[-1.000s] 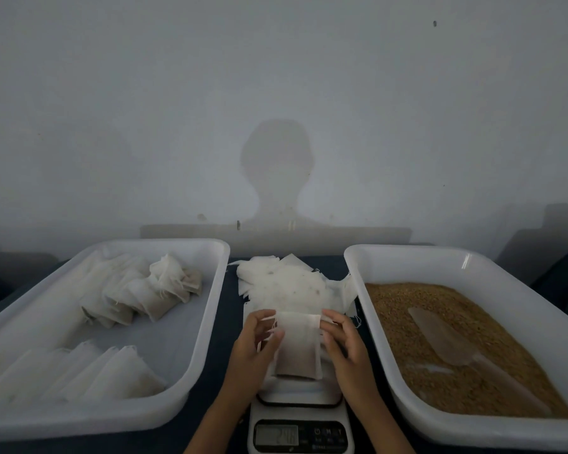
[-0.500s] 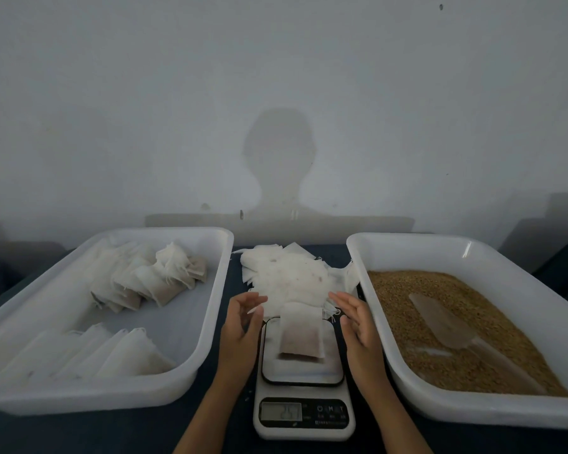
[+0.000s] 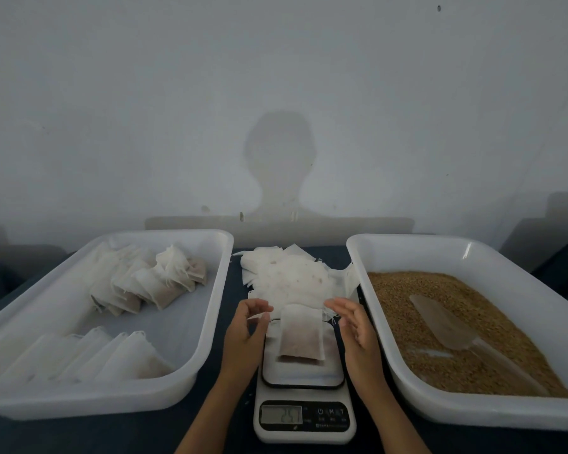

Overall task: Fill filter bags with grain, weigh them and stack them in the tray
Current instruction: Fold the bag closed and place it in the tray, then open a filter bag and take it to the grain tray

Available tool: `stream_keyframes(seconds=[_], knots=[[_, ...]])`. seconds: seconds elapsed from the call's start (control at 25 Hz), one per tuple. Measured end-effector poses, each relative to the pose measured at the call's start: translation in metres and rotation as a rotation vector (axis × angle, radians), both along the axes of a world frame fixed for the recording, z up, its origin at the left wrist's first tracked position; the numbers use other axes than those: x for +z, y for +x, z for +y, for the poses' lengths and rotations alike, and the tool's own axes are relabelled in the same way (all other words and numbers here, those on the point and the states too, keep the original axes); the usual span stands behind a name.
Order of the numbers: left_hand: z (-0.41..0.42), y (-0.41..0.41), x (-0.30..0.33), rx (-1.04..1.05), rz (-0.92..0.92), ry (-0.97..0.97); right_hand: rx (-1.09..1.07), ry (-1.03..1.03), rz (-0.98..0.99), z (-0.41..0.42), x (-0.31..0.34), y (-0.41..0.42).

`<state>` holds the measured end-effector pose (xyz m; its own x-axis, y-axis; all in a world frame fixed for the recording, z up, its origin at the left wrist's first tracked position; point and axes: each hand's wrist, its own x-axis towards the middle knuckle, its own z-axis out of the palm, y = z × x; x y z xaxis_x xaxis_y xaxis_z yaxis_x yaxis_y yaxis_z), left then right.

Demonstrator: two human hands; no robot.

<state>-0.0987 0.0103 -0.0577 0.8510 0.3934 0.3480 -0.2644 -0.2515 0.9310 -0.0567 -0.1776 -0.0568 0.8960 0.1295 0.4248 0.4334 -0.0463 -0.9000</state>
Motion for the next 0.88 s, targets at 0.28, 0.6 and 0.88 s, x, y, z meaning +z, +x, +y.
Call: stream_keyframes(seconds=[0.28,0.6,0.88], knots=[[-0.013,0.033,0.026,-0.067,0.484,0.306,-0.023,-0.242,0.260,0.024,0.016,0.025],[-0.027,0.028,0.056,0.007,0.510,0.543,-0.040,-0.393,0.210,0.041,0.041,0.023],[-0.010,-0.002,0.104,0.055,0.297,0.603,0.068,-0.271,-0.040,0.060,0.105,0.000]])
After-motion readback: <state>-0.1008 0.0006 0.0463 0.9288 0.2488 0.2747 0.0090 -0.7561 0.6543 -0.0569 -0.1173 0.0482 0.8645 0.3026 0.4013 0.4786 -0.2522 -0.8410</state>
